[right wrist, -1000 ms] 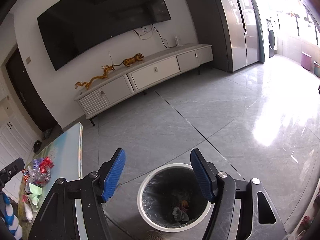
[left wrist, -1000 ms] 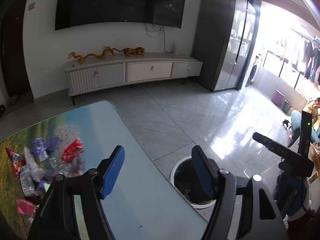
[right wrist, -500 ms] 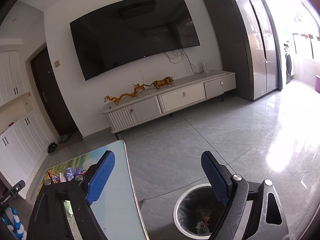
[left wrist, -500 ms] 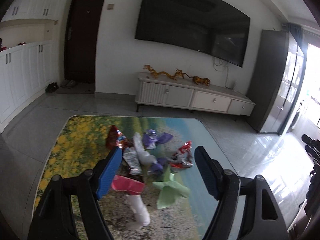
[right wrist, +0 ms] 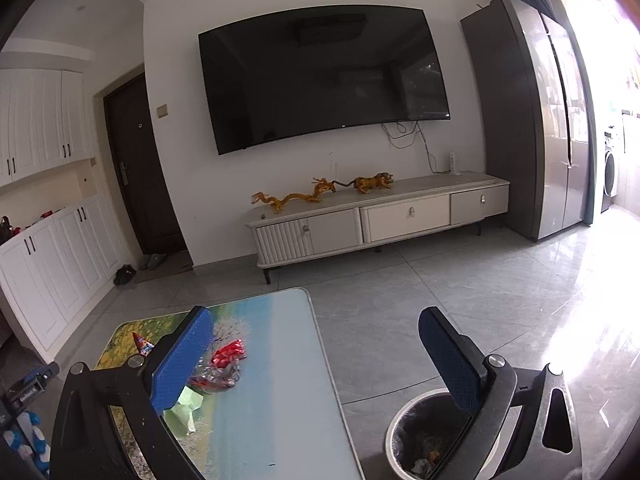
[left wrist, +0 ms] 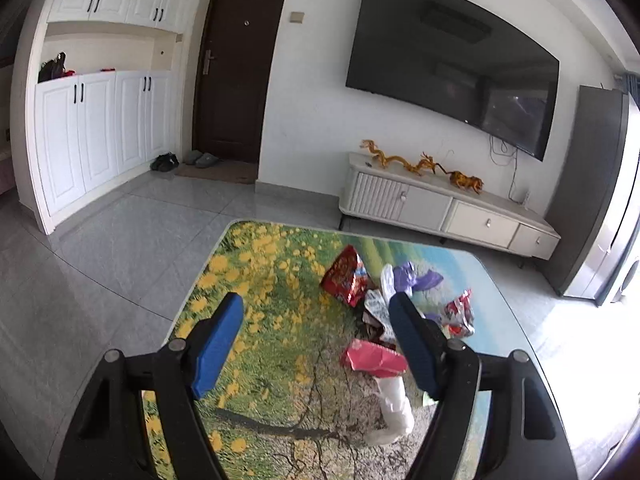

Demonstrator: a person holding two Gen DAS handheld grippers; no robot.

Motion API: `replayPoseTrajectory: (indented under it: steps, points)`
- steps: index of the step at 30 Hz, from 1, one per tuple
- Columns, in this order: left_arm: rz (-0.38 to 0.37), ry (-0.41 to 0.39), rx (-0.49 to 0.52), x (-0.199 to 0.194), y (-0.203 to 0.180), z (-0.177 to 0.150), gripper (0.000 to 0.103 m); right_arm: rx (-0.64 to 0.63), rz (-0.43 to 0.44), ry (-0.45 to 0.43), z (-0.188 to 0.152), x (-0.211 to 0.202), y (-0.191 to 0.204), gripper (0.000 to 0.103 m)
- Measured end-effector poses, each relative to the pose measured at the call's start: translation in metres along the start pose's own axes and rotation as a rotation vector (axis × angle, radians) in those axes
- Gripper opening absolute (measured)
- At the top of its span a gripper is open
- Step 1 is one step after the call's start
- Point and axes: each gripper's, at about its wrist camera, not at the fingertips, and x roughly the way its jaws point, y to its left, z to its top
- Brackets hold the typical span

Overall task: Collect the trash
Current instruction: 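Return both tools to the table and grasp the white tissue with the left gripper, then grasp the green paper with the right gripper while the left gripper holds the tissue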

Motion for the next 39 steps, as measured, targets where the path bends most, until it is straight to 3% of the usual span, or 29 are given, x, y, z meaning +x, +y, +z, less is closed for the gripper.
replayPoseTrajectory:
  steps: [11, 15, 19, 27, 31, 35, 39]
  points:
    - [-0.170, 0.180, 0.034, 0.039, -0.019, -0.045, 0.074, -0.048, 0.068, 0.196, -0.038, 0.048, 0.040, 0.103]
    - [-0.204, 0.276, 0.046, 0.066, -0.032, -0.062, 0.073, -0.033, 0.079, 0.262, -0.055, 0.066, 0.045, 0.103]
    - [-0.230, 0.323, 0.080, 0.081, -0.042, -0.077, 0.072, -0.039, 0.101, 0.322, -0.071, 0.082, 0.054, 0.103]
    - [-0.263, 0.389, 0.104, 0.103, -0.051, -0.090, 0.043, -0.080, 0.212, 0.442, -0.096, 0.121, 0.095, 0.103]
    - [-0.314, 0.397, 0.100, 0.103, -0.049, -0.096, 0.028, -0.119, 0.264, 0.494, -0.108, 0.137, 0.118, 0.103]
    - [-0.360, 0.395, 0.067, 0.098, -0.039, -0.101, 0.023, -0.167, 0.305, 0.543, -0.120, 0.155, 0.143, 0.100]
    - [-0.356, 0.374, 0.061, 0.090, -0.029, -0.100, 0.021, -0.213, 0.347, 0.593, -0.135, 0.171, 0.170, 0.096]
